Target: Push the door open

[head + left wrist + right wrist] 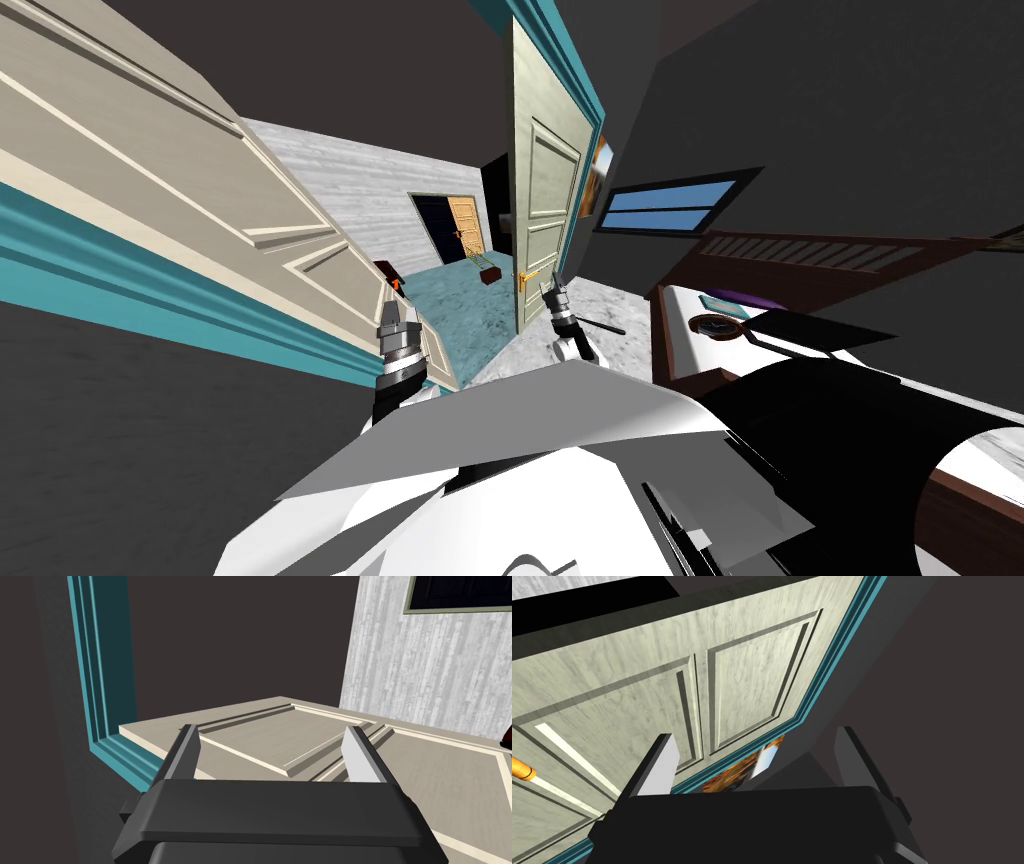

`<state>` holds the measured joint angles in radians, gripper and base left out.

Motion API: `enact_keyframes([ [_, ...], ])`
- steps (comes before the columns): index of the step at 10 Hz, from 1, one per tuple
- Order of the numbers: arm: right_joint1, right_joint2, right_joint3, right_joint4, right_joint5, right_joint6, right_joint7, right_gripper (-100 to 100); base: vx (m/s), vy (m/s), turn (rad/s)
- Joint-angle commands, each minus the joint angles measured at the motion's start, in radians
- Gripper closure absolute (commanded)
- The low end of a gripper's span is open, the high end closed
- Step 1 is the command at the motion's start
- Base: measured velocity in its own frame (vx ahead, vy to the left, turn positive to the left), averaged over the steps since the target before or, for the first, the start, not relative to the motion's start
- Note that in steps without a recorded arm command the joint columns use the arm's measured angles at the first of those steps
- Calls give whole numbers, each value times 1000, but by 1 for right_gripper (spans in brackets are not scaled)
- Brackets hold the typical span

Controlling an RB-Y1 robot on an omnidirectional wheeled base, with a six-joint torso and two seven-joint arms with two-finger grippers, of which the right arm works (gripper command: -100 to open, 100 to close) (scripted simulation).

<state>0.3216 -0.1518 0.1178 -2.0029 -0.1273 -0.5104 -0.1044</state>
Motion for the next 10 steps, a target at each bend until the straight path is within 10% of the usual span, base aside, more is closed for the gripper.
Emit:
enact_keyframes([
  [1, -15, -27, 11, 45, -11, -6, -14, -100, 51, -65, 80],
  [10, -125, -183, 94, 304, -70, -18, -88, -100, 51, -88, 108],
])
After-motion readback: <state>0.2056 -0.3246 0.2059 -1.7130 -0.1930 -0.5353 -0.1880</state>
